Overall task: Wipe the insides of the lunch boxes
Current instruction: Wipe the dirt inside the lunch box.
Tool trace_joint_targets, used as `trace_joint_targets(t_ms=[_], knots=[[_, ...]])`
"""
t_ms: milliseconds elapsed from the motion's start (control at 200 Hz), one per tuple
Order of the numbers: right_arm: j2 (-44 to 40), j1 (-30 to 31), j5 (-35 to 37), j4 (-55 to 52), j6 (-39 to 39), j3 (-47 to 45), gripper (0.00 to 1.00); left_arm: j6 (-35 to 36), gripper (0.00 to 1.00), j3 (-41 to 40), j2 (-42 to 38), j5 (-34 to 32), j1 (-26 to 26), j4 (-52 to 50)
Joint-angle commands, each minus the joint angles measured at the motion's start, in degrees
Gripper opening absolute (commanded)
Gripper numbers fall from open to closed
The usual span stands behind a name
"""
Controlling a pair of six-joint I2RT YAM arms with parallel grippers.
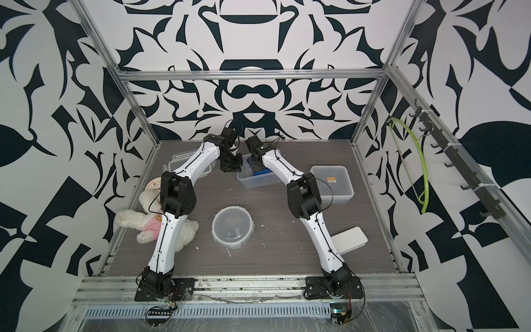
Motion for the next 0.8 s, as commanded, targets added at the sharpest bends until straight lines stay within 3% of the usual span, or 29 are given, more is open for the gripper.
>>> trace_joint_targets(t_ms=[0,65,125,310,400,515,635,705,795], knots=[[-3.39,-2.21,17.80,-5.81,-9.51,-1.11,0.00,1.61,0.06,-1.82,-0.30,-0.40,-0.60,-4.63],[-3.69,-2.23,17.94,-11.56,-9.80,-1.31,0.00,1.61,0.06,-1.13,0.21,-0.41,-0.61,-4.82],[-5.08,-2.24,11.12,-16.81,-8.78,-1.94,0.00,1.61,0.06,-0.21,0.75,-0.49,-0.60,-5.16],[-10.54,-0.61,-31.44,-18.99,-9.15,-8.62,0.00,1.61,0.06,2.68,2.37,-1.46,-0.60,-6.49],[-7.73,1.91,-46.13,-19.58,-11.26,-5.82,0.00,1.61,0.06,4.03,3.19,-1.45,-0.60,-7.25],[1.63,5.97,-50.68,-22.81,-12.31,7.73,0.00,1.35,0.07,4.77,3.46,-1.24,-0.60,-7.34],[10.80,6.44,-54.25,-21.11,-6.44,22.94,0.00,0.91,0.07,4.49,2.94,-0.69,-0.67,-7.00],[12.06,5.50,-56.40,-18.52,-3.07,24.55,0.00,0.90,0.07,4.34,2.60,-0.91,-0.69,-6.93],[9.50,4.08,-57.44,-17.56,-2.66,19.76,0.00,0.99,0.07,4.16,2.13,-1.34,-0.65,-6.82]])
